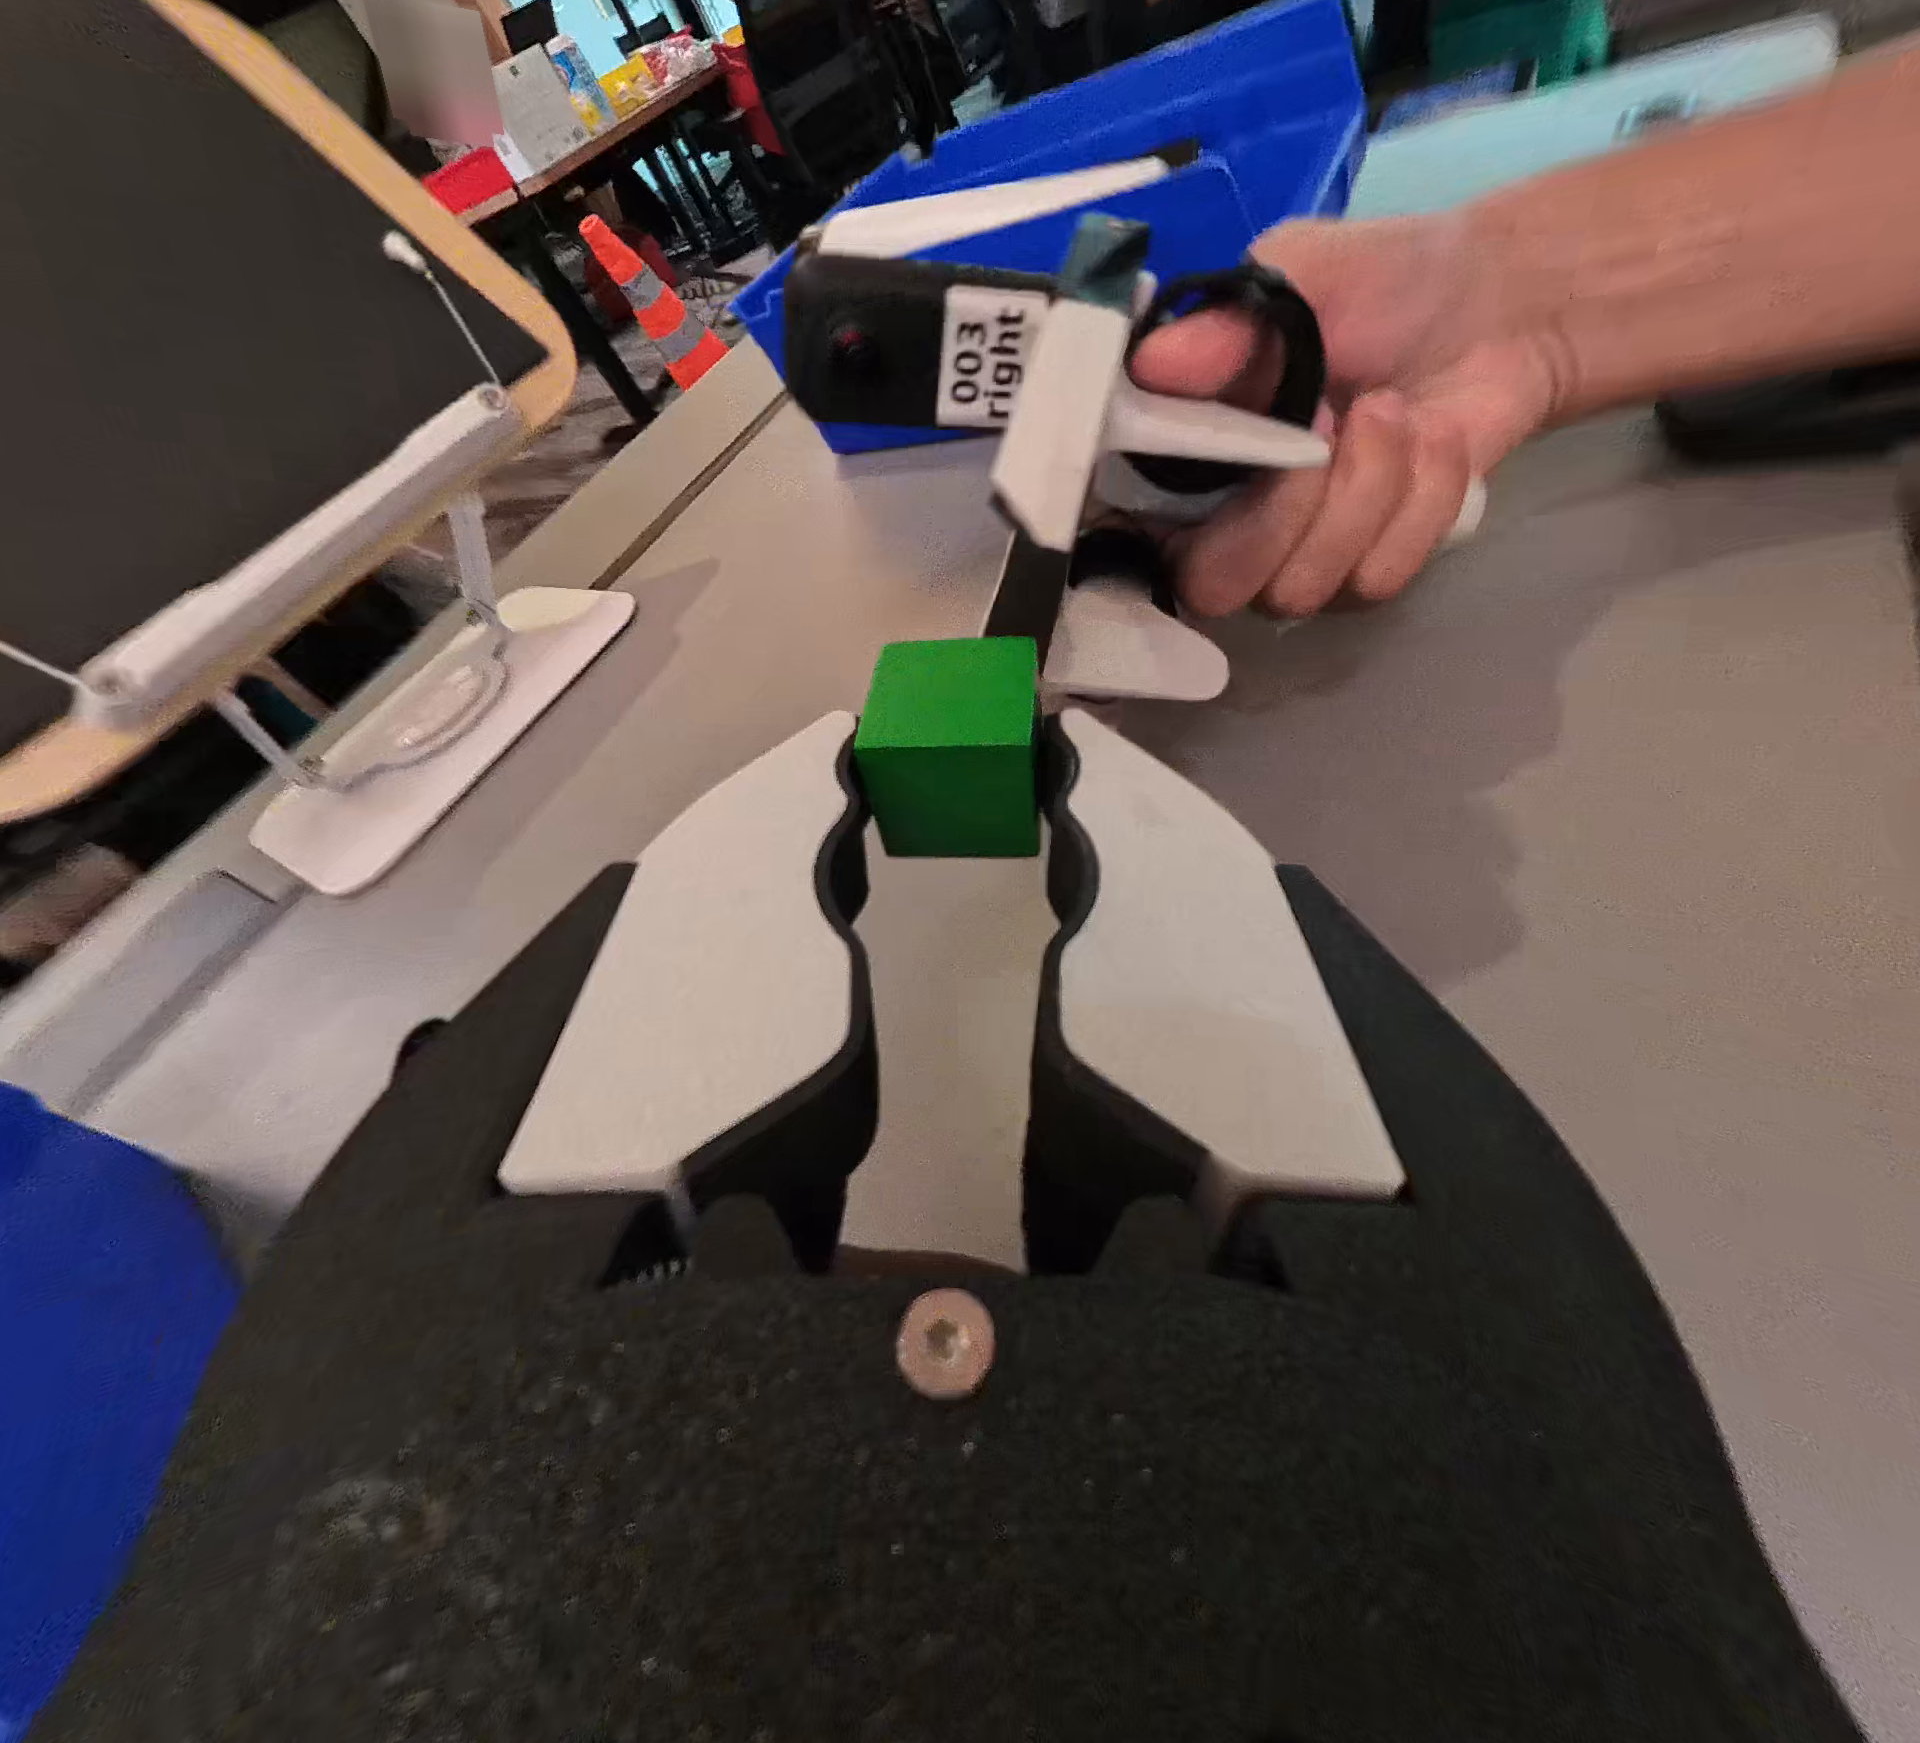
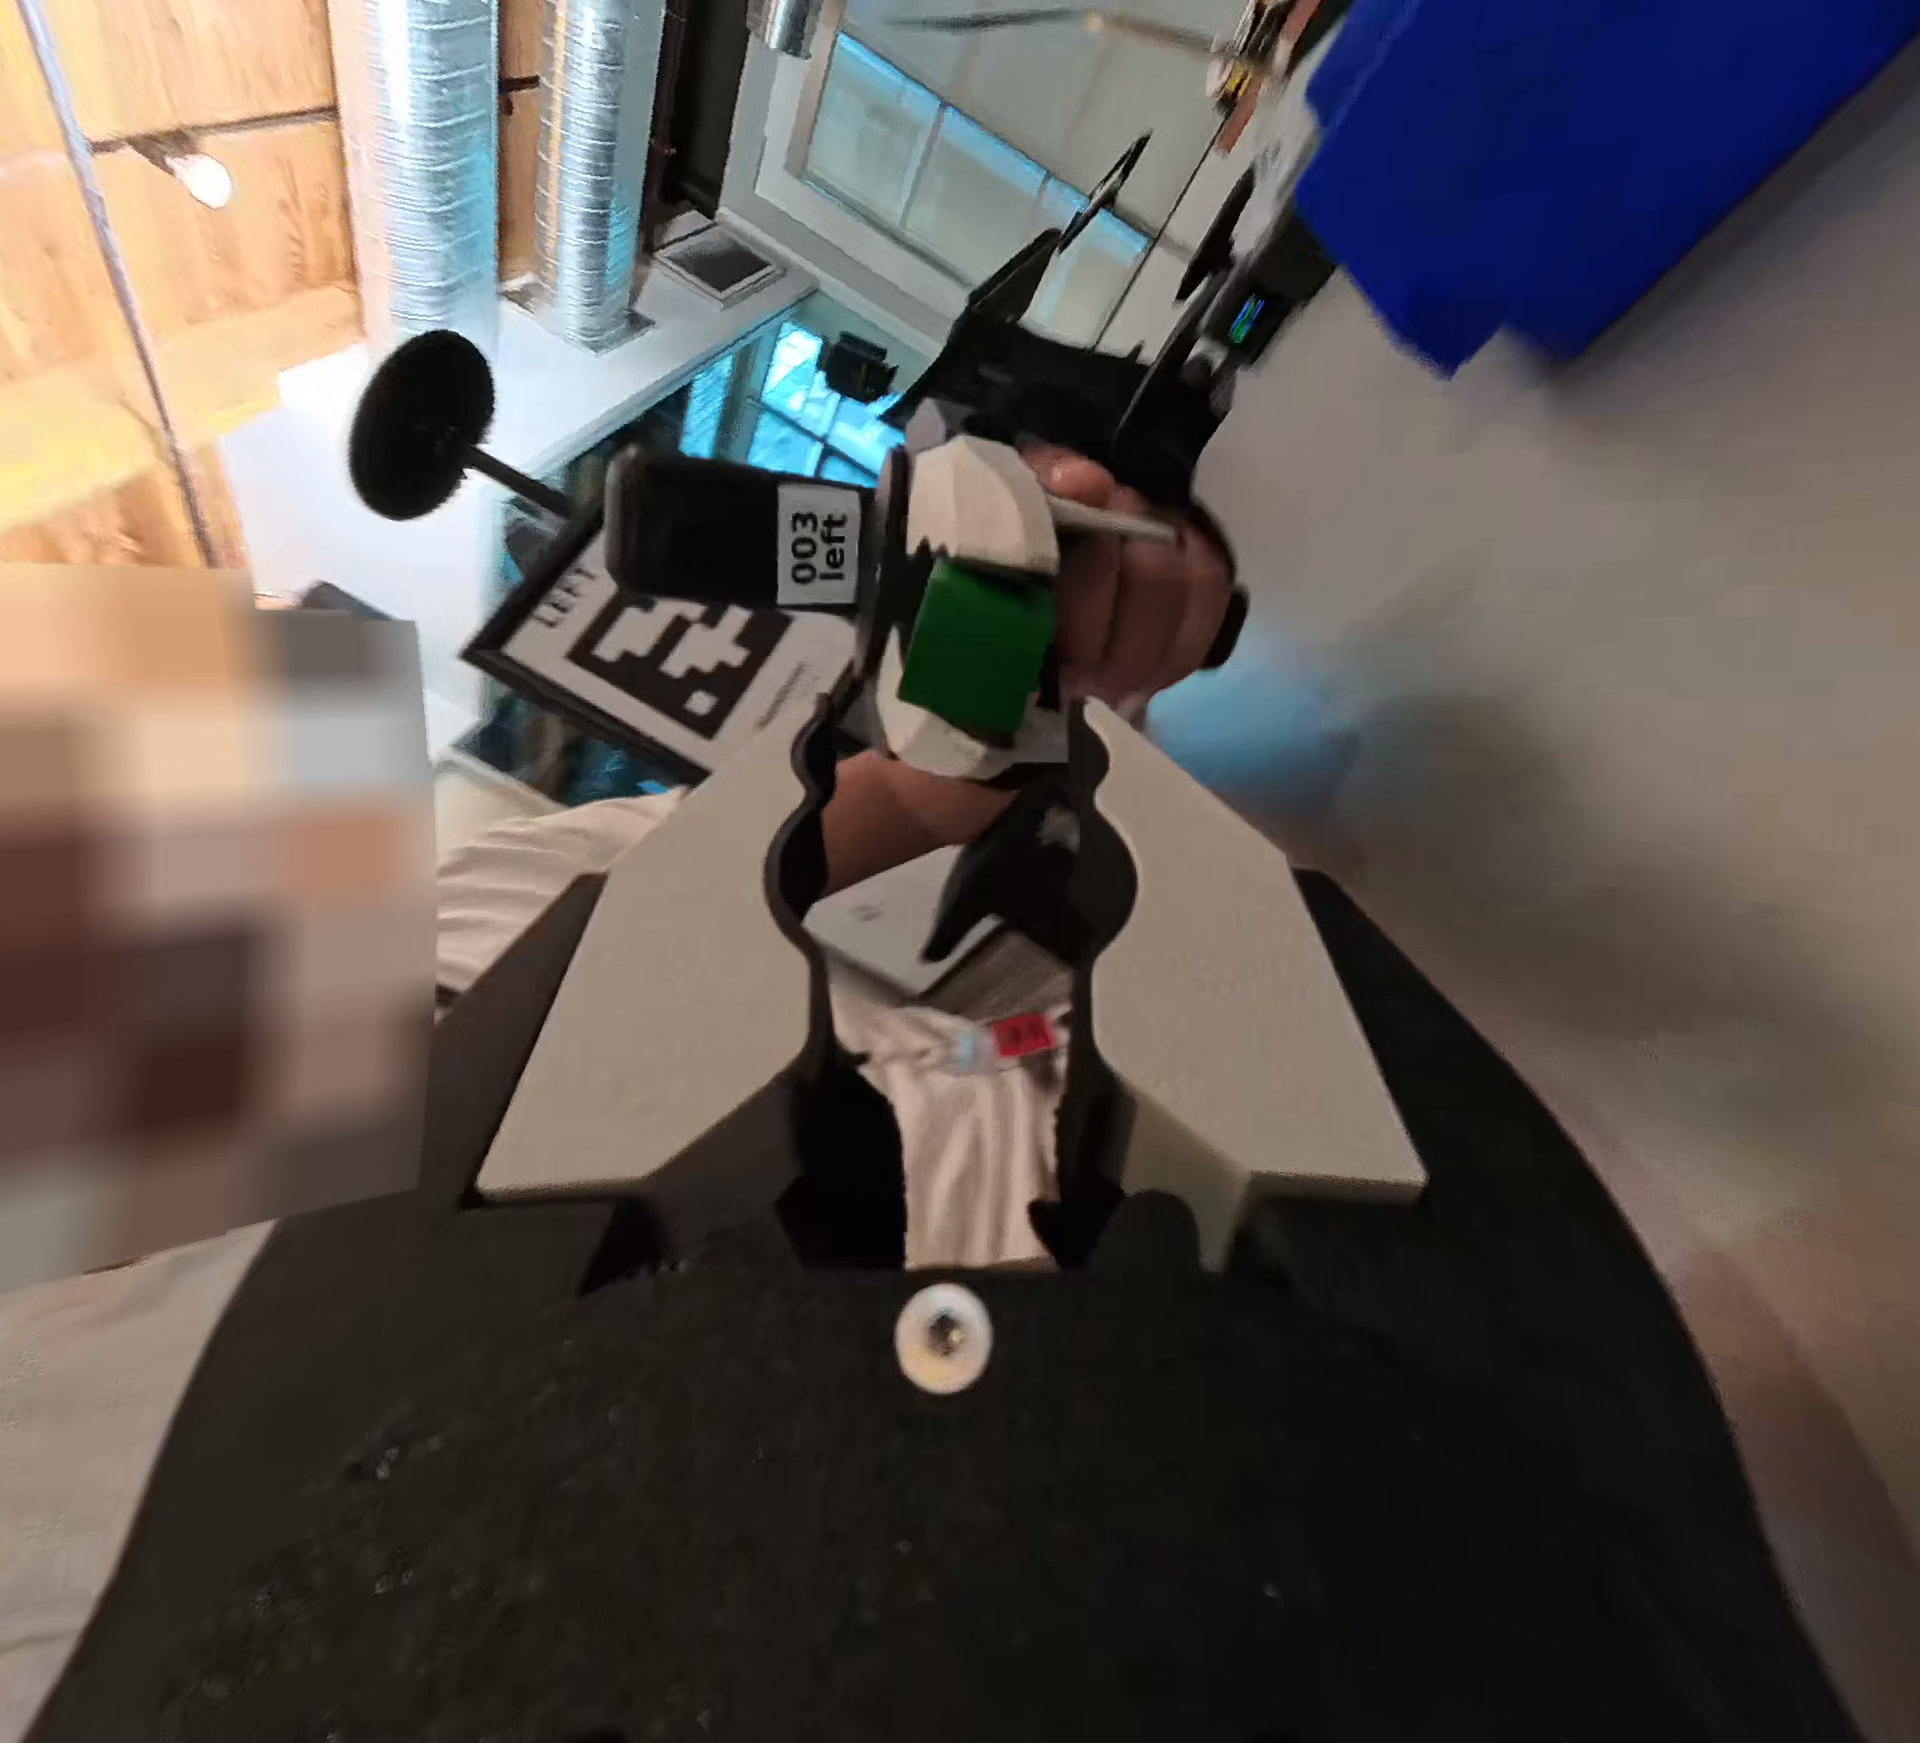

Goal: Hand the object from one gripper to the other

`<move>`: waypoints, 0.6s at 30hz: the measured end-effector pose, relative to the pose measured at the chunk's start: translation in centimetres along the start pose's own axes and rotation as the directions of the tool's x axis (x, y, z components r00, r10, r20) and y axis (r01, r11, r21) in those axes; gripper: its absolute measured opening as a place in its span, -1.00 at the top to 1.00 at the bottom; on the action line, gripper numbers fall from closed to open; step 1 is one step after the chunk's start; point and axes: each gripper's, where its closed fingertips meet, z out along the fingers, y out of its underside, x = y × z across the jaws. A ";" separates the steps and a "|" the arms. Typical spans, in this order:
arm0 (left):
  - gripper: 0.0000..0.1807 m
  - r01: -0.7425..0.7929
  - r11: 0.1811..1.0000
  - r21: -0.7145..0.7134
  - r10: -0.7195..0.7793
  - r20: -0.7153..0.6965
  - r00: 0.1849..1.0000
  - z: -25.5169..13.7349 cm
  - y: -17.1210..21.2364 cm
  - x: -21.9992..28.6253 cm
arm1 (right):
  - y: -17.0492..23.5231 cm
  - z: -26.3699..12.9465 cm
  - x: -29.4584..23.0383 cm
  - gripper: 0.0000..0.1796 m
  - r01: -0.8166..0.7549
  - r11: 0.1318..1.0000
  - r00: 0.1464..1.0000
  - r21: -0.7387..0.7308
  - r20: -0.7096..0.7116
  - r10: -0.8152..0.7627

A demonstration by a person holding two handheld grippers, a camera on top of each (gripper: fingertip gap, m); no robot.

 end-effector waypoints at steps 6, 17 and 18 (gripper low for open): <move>0.67 0.559 0.813 0.163 -0.514 -0.251 0.820 -1.4 -2.6 -1.5 | -1.5 0.6 -1.1 0.43 0.349 0.935 0.933 0.067 -0.112 -0.341; 0.68 0.932 0.347 -0.107 -0.797 -0.557 0.233 -1.1 -3.4 0.0 | -2.0 1.2 -1.2 0.32 0.921 0.192 -0.006 -0.338 -0.506 -0.863; 0.68 0.937 0.331 -0.115 -0.806 -0.550 0.218 -0.9 -3.2 0.1 | -2.0 1.3 -1.2 0.31 0.920 0.156 -0.052 -0.360 -0.506 -0.861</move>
